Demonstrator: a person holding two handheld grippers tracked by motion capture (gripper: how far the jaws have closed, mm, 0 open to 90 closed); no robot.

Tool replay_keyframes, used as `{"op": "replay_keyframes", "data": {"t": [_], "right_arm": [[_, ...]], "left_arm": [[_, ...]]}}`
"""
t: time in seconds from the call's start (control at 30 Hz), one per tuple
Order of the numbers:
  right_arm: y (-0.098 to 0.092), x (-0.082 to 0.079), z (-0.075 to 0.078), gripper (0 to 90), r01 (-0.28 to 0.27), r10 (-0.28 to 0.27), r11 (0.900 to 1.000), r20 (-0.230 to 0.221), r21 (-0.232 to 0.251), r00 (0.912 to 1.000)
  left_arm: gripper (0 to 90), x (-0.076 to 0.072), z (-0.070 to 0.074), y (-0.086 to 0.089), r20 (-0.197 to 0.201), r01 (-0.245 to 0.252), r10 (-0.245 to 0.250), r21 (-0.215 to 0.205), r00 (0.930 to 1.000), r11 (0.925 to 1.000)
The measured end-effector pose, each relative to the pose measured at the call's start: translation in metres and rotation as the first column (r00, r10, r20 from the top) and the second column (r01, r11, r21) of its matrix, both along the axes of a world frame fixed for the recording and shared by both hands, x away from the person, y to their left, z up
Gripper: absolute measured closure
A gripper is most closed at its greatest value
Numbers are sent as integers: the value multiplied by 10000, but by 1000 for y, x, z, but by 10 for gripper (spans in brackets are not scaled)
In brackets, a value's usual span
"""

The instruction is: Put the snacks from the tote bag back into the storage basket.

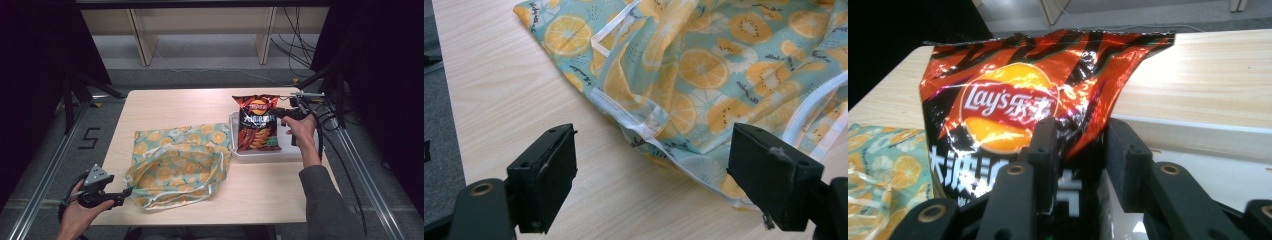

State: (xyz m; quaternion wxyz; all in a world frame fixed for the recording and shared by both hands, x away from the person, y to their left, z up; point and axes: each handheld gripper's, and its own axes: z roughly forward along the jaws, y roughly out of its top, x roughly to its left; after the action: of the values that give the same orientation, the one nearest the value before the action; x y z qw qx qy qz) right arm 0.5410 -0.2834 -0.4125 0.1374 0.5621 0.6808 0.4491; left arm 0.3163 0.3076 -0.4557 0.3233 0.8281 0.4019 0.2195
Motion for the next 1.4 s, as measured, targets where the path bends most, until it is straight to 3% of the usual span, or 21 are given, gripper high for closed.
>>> {"op": "replay_keyframes", "data": {"t": [0.03,0.07,0.1,0.13,0.2,0.27,0.3,0.33,0.37,0.53,0.63,0.73,0.8,0.9,1.1,1.13,1.17,1.2,1.3,1.33,1.4], "right_arm": [[1,-1,1,639,134,-130,9997,-232,193,9996],[-4,2,-1,636,-160,163,9998,201,-139,9997],[-4,2,-1,636,-160,163,9998,201,-139,9997],[-4,1,0,624,-125,130,9997,235,-224,9996],[-3,0,1,600,-108,111,9998,223,-156,9997],[0,-3,3,590,48,-48,10000,41,-21,10000],[-1,-3,3,568,-126,143,9992,430,-391,9990],[0,-6,6,563,-121,134,9993,361,-349,9993],[0,-6,6,563,-121,134,9993,361,-349,9993],[11,-19,17,513,-566,609,9968,776,-564,9951],[18,-26,20,503,-647,669,9974,768,-313,9948],[25,-34,27,477,-1184,1251,9908,1118,-649,9858],[32,-41,30,468,-1255,1299,9909,999,-490,9865],[36,-47,32,463,-1594,1660,9856,1428,-565,9757],[47,-60,32,444,-1760,1805,9834,1335,-452,9745],[47,-59,31,440,-1886,1993,9788,1581,-802,9671],[51,-64,32,436,-1811,1875,9817,1348,-585,9730],[53,-66,31,431,-1827,1906,9809,1434,-668,9711],[55,-69,30,423,-1897,2024,9774,1527,-935,9673],[57,-74,30,422,-2023,2118,9759,1321,-818,9683],[57,-76,28,417,-2091,2223,9729,1497,-988,9634]], "left_arm": [[187,-1,-1,-2,-51,-280,278,-282,9996,9992],[187,-3,-2,-3,-153,-586,580,-450,9982,9973],[187,-3,-2,-3,-153,-586,580,-450,9982,9973],[187,0,-1,-1,15,-151,151,-219,9999,9996],[187,0,0,0,55,-128,129,-193,9999,9997],[187,0,-1,-2,128,-248,254,-422,9996,9988],[187,0,-1,-2,160,-286,294,-474,9994,9985],[187,0,-2,-2,203,-285,297,-576,9994,9979],[187,-3,0,-1,-201,-407,398,-436,9990,9982],[187,-3,2,0,-68,-474,472,-186,9989,9987],[187,-3,1,0,7,-458,458,-235,9990,9987],[187,-1,1,1,150,-221,227,-364,9996,9991],[187,-1,1,1,142,-195,201,-390,9997,9991],[187,-2,1,0,14,-302,303,-503,9995,9983],[187,-1,0,0,142,-242,250,-542,9996,9982],[187,-1,0,-2,217,-351,366,-683,9991,9971],[187,-3,2,0,49,-330,331,-249,9994,9991],[187,-1,3,2,151,-62,63,-85,9999,9999],[187,-2,3,1,126,-133,135,-131,9998,9998],[187,-4,1,-1,-26,-509,508,-524,9987,9973],[187,-2,2,0,191,-160,166,-316,9997,9994]]}}
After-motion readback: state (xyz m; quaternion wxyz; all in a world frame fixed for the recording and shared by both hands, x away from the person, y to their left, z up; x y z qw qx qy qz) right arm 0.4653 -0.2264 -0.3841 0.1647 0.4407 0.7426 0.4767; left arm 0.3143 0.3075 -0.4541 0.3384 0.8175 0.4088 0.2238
